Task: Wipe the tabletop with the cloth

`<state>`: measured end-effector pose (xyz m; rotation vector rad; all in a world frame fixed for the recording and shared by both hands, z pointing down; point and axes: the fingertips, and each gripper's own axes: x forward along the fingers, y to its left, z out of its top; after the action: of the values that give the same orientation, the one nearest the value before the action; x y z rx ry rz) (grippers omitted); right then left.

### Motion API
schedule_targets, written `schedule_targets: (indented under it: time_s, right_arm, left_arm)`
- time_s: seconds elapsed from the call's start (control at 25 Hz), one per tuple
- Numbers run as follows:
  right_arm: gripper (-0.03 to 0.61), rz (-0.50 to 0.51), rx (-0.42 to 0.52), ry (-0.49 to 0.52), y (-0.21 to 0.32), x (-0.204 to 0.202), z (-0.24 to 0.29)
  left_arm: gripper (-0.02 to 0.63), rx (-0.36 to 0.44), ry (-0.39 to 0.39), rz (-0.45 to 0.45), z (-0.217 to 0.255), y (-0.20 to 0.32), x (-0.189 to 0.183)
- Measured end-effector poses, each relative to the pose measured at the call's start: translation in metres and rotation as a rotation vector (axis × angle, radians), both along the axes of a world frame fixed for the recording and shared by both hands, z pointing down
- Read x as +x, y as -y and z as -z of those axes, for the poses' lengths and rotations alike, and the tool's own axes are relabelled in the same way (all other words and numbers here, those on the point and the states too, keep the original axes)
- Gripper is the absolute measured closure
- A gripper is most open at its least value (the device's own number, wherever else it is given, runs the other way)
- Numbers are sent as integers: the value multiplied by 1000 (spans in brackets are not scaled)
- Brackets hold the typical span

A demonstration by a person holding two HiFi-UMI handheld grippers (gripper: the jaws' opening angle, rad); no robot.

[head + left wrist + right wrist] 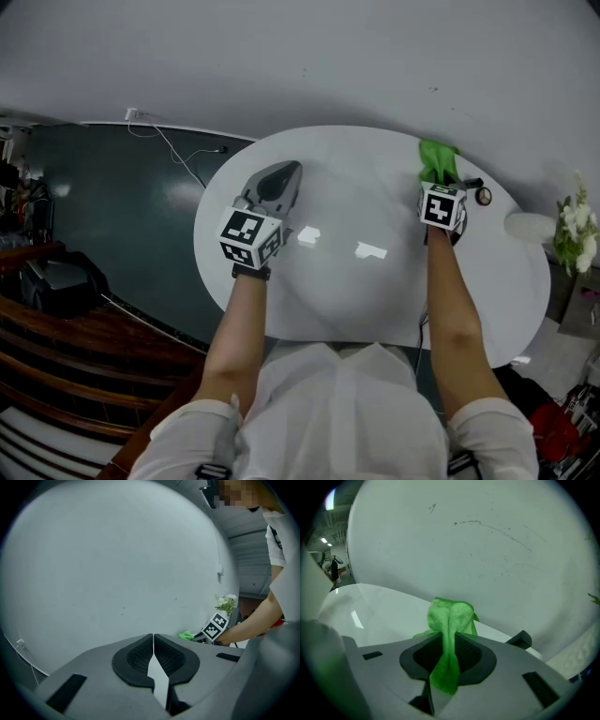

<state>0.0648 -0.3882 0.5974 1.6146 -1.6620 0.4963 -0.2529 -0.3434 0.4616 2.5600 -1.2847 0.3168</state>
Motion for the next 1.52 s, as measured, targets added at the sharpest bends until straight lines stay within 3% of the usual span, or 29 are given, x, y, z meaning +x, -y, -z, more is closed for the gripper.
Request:
schedule_targets:
  time_s: [0.24, 0.36, 0.72, 0.96, 1.52]
  right_arm:
    - [508, -58, -40, -19, 2, -6, -8]
    - [508, -38, -42, -7, 8, -32, -8]
    - [508, 96, -23, 23, 27, -155, -7]
    - [508, 251, 16, 42, 33, -251, 2]
    - [508, 547, 15, 130, -21, -451, 8]
  left_arm:
    - [595, 2, -15, 58, 2, 1, -35]
    - [595, 0, -16, 76, 2, -3, -52]
    - [595, 0, -6, 141, 2, -23, -114]
    - [595, -1, -13, 179, 4, -40, -156]
    - [595, -38, -6, 240, -6, -88, -222]
